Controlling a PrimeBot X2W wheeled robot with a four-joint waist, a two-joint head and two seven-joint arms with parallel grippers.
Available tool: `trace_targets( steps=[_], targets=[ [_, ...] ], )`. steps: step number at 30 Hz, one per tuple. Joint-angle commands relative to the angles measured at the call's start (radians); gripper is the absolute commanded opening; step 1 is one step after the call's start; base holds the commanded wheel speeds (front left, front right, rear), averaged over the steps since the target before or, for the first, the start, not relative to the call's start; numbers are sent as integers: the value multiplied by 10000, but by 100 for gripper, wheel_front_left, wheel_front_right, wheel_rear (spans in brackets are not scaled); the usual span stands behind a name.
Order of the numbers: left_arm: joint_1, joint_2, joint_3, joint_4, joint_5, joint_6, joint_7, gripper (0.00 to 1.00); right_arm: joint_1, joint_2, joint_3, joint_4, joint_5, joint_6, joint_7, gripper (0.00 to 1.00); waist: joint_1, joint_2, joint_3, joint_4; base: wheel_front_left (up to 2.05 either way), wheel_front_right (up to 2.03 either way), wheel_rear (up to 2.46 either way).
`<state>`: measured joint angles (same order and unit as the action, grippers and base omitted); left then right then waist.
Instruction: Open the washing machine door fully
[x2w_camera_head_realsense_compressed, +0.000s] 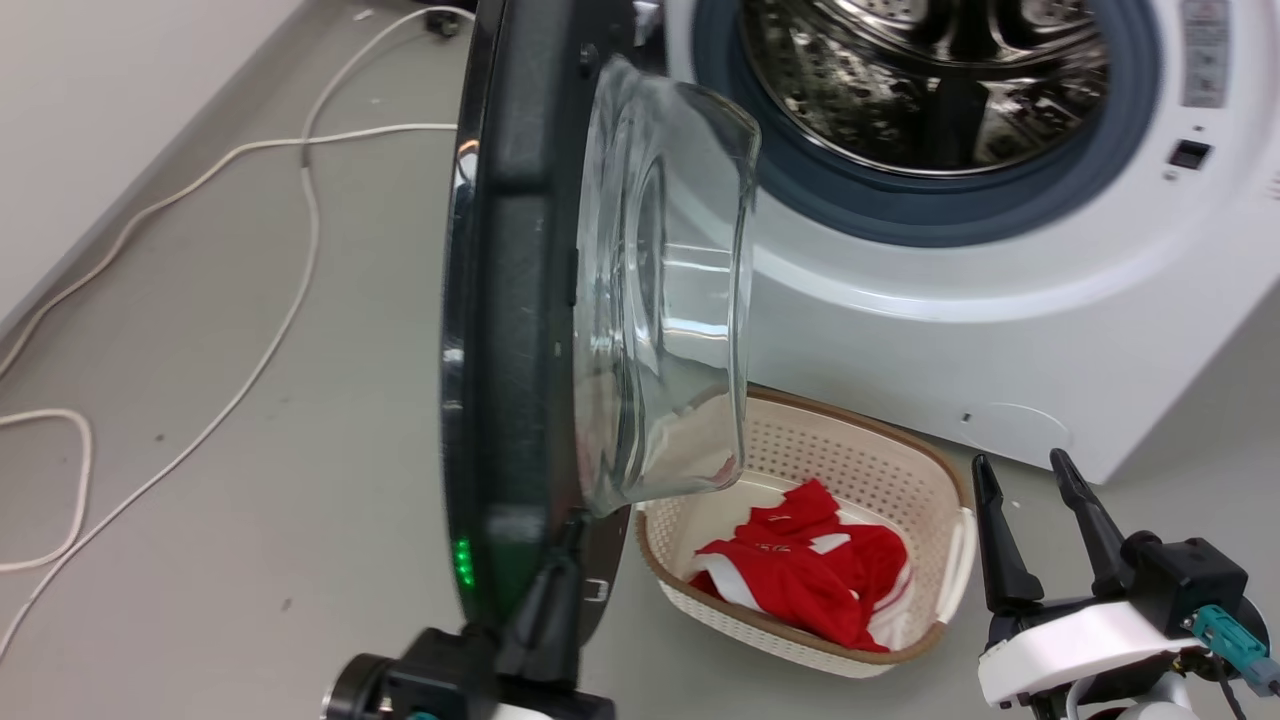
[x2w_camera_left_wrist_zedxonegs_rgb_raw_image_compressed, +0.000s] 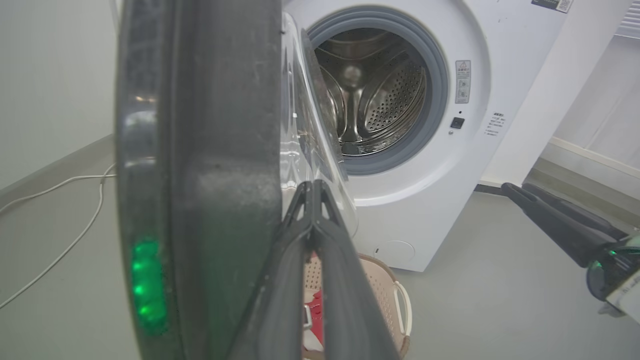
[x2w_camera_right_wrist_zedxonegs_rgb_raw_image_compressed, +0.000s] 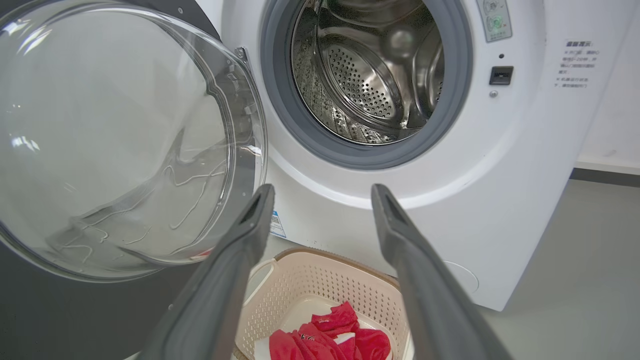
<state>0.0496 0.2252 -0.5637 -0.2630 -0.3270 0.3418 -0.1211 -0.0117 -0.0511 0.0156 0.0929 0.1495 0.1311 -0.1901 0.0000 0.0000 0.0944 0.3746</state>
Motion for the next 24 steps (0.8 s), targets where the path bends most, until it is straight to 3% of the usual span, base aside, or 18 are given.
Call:
trace_targets(
  steps=[1,8,24],
  targets=[
    [86,145,292,133,-132,103,-75,0,69,18,1,-64,2,-7,17,100,0,0,13,428,0,0,0],
    [27,498,1523,626,-963,0,-533,0,-21,17,61,-116,-87,-7,97,100,0,0,84,588,0,0,0],
    [-1075,1445,4266,2432,-2524,-647,-1244,0,-173,18,-35,-266,-106,-7,250,100,0,0,501,202,0,0,0]
  ],
)
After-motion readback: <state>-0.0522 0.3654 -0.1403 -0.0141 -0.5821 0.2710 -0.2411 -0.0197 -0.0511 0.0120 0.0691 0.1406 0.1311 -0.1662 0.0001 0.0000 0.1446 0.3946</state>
